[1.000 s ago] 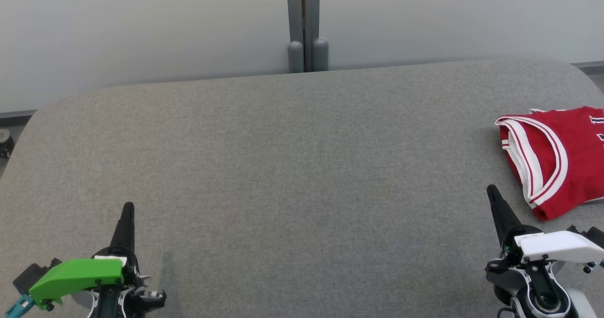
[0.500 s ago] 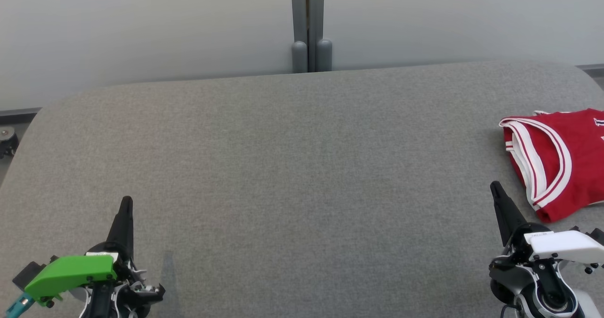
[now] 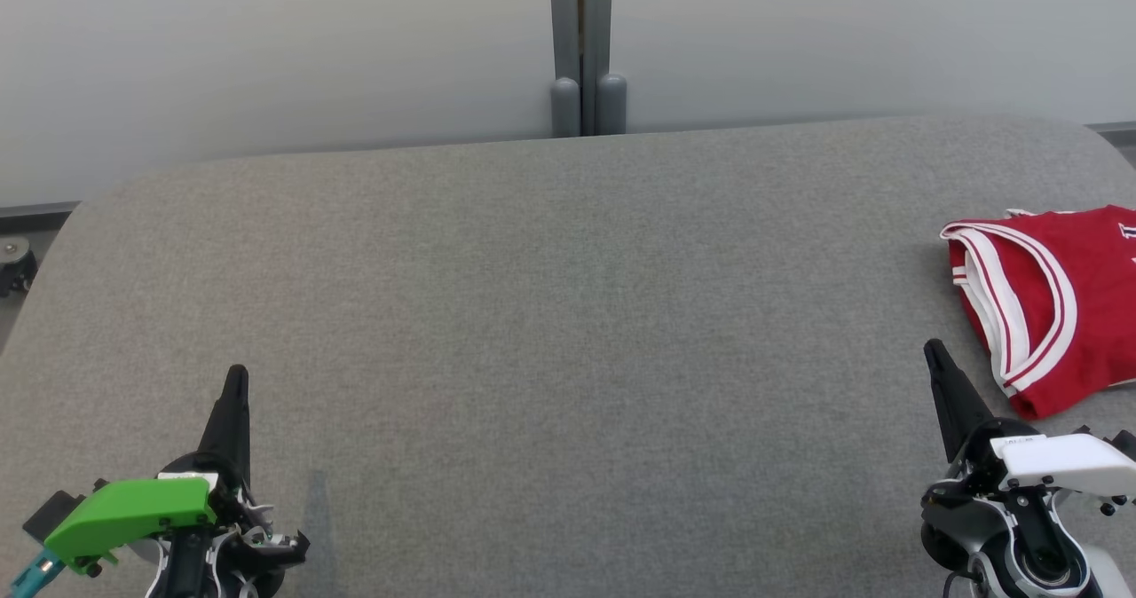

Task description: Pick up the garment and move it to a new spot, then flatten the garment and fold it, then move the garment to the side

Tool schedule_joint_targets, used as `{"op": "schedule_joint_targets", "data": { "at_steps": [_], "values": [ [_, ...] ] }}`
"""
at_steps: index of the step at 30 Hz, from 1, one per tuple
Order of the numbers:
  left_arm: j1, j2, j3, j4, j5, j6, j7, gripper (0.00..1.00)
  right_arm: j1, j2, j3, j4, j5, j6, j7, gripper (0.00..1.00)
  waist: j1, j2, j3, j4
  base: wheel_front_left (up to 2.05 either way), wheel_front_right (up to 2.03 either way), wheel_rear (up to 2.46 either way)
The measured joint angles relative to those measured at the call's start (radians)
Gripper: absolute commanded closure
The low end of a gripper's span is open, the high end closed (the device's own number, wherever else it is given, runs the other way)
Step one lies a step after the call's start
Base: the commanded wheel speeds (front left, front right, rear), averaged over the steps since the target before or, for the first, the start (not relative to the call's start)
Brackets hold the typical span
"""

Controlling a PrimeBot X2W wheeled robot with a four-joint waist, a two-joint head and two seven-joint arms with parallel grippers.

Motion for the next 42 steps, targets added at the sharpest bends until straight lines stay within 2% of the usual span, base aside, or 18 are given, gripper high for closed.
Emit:
{"op": "schedule_joint_targets", "data": {
  "at_steps": [42],
  "values": [
    [0.0, 0.0, 0.0, 0.0, 0.0, 0.0, 0.0, 1.0, 0.0, 0.0, 0.0, 0.0, 0.0, 0.0, 0.0, 1.0, 0.0, 0.0, 0.0, 0.0, 0.0, 0.0, 0.0]
  ]
}}
